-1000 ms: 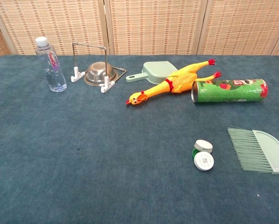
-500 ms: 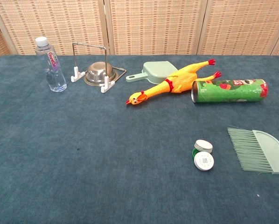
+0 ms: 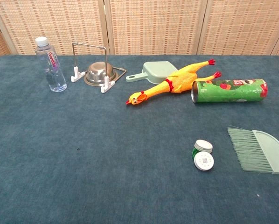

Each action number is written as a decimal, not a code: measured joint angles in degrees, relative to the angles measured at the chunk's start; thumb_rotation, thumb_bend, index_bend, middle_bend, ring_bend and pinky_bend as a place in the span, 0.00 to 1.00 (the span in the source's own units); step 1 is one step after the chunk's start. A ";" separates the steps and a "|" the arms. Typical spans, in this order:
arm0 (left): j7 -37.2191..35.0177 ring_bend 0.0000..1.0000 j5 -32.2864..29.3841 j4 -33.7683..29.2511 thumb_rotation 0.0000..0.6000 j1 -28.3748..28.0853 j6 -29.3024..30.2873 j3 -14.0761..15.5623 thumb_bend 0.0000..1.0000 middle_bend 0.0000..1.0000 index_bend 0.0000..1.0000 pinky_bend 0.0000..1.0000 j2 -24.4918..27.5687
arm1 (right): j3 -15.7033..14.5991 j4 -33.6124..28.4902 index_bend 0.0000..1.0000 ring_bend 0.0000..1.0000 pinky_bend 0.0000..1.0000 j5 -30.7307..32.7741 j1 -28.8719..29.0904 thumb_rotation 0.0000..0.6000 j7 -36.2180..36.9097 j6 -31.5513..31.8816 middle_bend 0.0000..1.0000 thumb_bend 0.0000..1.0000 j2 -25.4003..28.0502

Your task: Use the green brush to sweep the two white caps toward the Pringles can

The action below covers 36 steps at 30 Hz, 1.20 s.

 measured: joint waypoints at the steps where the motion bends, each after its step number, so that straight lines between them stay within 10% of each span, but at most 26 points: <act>1: 0.10 0.00 -0.04 -0.08 1.00 -0.02 -0.04 -0.01 0.41 0.00 0.00 0.03 0.02 | 0.00 -0.09 0.41 0.05 0.03 0.13 0.13 1.00 -0.17 -0.15 0.36 0.25 -0.03; 20: 0.11 0.00 -0.46 -0.10 1.00 0.00 -0.18 -0.12 0.41 0.00 0.00 0.03 0.12 | -0.35 -0.20 0.51 0.14 0.09 3.03 1.21 1.00 -2.80 -1.41 0.44 0.28 -1.18; 36: 0.30 0.00 -0.17 -0.50 1.00 0.13 0.16 -0.02 0.41 0.00 0.00 0.04 0.31 | -0.52 -0.91 0.79 0.42 0.20 3.04 1.24 1.00 -1.97 0.21 0.72 0.47 -0.78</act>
